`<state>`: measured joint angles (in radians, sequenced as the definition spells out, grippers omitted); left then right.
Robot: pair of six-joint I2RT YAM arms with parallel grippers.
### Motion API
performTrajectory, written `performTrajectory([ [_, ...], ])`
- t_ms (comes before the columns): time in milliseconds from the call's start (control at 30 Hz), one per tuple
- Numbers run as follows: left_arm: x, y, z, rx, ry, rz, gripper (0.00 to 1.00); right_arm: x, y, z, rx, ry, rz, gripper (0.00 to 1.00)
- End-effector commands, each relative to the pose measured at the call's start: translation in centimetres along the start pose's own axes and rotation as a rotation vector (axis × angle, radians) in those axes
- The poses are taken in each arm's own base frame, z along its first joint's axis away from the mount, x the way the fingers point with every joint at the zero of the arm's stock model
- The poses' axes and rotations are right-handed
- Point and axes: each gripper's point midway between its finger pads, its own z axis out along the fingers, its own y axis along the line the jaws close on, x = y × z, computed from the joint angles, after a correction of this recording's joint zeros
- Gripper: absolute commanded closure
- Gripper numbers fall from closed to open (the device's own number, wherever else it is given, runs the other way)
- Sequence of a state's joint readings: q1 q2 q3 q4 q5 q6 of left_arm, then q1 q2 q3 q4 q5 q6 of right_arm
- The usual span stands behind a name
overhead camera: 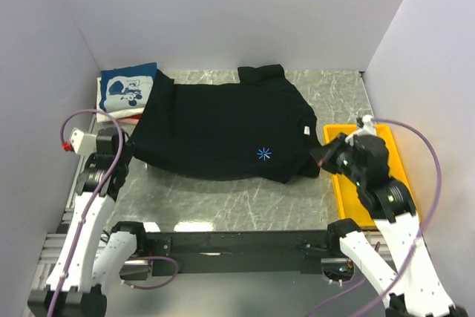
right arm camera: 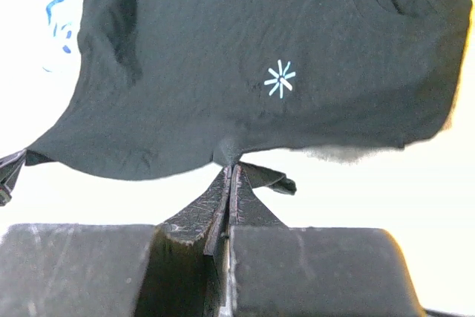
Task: Fold and stack the t-shirts
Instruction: Fold the tshirt
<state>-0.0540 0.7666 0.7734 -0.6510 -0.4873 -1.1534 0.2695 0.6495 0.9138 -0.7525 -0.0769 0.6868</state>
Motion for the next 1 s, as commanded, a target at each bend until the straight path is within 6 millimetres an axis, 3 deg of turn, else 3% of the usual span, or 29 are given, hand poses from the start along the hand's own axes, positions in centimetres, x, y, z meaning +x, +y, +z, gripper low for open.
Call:
performTrajectory([
  [0,0.0,1.2,-1.2,-0.007,0.005,-0.032,0.99,1.5,-1.4,-2.0,0.020,0.013,0.007,1.00],
  [167,-0.7,1.5,-3.5,0.034,0.012,-0.063,0.99,2.7,-1.6,-4.9,-0.017,0.006,0.019,1.00],
  [367,-2.5,1.7,-6.1,0.070,-0.020,-0.080,0.99,2.5,-1.5,-8.1,-0.036,-0.036,0.019,1.00],
  [667,-2.7,2.3,-7.6,0.087,-0.013,-0.083,0.99,2.1,-0.6,-11.4,-0.081,-0.068,0.011,1.00],
  [833,-2.0,1.6,-6.9,0.120,0.009,-0.057,0.99,1.5,0.0,-10.8,-0.098,-0.079,0.003,1.00],
  [967,-0.9,0.4,-4.5,0.102,0.028,-0.025,0.99,1.2,0.5,-6.6,-0.072,0.000,-0.018,1.00],
])
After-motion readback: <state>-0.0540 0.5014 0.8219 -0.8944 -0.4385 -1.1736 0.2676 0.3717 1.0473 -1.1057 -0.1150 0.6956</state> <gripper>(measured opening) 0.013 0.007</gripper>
